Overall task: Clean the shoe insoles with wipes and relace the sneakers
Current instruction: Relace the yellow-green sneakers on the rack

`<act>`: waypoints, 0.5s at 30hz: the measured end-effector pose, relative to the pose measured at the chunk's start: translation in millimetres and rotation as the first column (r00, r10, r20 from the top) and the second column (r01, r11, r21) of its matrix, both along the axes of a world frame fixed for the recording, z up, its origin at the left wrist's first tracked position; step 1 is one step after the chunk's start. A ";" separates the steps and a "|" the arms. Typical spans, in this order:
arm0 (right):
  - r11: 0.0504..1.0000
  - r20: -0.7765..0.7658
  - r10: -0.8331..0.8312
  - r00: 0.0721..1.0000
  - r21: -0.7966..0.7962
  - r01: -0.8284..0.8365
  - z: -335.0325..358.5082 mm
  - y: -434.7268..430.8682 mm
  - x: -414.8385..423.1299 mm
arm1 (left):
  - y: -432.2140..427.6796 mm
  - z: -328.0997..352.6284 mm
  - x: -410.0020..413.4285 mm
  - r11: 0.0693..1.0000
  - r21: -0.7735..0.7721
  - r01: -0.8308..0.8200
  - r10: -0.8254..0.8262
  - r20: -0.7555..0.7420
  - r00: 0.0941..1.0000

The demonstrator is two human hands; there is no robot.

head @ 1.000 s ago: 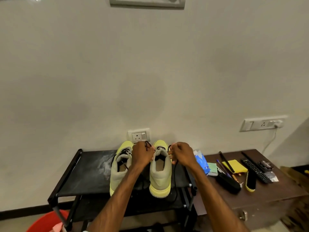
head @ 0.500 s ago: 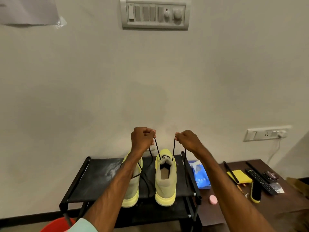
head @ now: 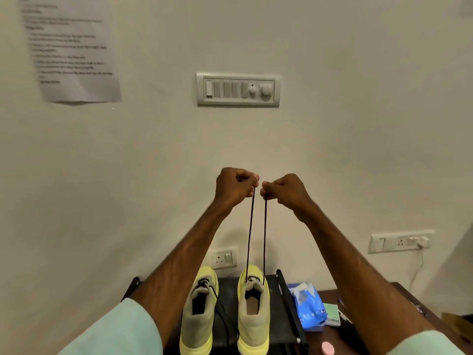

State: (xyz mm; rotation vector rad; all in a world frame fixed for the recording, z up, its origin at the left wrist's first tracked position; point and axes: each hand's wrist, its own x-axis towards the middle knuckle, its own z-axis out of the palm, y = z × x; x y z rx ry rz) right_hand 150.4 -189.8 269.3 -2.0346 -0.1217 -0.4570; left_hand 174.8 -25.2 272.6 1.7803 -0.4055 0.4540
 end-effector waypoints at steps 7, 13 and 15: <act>0.999 0.123 -0.034 0.992 -0.013 0.036 18.0 10.9 -3.1 | -6.0 24.1 1.4 0.998 0.067 -0.007 0.002 0.071 0.997; 0.973 0.199 -0.139 0.970 0.211 0.096 23.4 12.9 -8.0 | -4.0 34.5 4.2 0.993 0.113 -0.032 0.023 0.083 0.996; 0.975 0.215 -0.142 0.966 0.198 0.099 27.0 12.6 -8.3 | -1.5 38.8 5.1 0.994 0.107 -0.039 0.030 0.083 0.996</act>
